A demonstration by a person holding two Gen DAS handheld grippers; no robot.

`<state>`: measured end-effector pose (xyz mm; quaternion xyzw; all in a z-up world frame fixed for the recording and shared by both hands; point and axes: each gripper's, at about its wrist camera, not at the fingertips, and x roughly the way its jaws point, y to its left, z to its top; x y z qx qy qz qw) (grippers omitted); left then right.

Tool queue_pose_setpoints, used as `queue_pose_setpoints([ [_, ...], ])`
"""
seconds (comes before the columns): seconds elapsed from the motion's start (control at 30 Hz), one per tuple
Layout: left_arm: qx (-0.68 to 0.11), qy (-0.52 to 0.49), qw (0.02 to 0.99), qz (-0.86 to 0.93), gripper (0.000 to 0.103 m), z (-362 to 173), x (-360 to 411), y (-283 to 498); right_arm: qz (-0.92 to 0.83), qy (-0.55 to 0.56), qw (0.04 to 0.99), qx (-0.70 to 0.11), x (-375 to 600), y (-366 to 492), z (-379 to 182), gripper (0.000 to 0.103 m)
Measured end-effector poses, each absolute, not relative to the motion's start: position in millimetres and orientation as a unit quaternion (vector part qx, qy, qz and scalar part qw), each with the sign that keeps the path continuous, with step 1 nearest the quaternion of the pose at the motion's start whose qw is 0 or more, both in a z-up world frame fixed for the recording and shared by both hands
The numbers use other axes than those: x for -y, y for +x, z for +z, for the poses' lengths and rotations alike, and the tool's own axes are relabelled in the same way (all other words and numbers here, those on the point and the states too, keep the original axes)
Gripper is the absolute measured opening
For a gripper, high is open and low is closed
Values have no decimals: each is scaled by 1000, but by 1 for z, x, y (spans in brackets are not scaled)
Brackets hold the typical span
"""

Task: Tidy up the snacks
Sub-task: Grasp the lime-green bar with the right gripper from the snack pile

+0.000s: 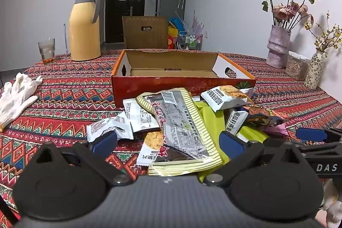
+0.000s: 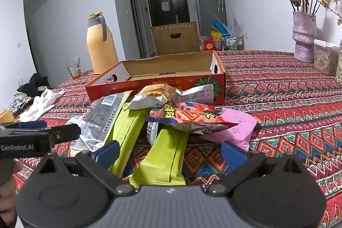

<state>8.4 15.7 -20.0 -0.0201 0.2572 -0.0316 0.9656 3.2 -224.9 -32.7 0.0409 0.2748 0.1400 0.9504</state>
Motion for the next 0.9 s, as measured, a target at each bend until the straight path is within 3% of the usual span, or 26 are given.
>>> queue_pose_setpoints([
  [0.3, -258, -18, 966, -28, 103, -21, -15, 8, 141, 46, 947, -285, 222, 4, -37, 81],
  [0.5, -260, -18, 965, -25, 103, -24, -16, 10, 144, 52, 937, -314, 220, 24, -43, 57],
  [0.67, -267, -18, 963, -22, 103, -26, -16, 12, 150, 55, 926, -341, 215, 49, -49, 53],
  [0.9, -268, -20, 963, -16, 103, -28, -19, 14, 149, 57, 918, -363, 211, 72, -52, 35],
])
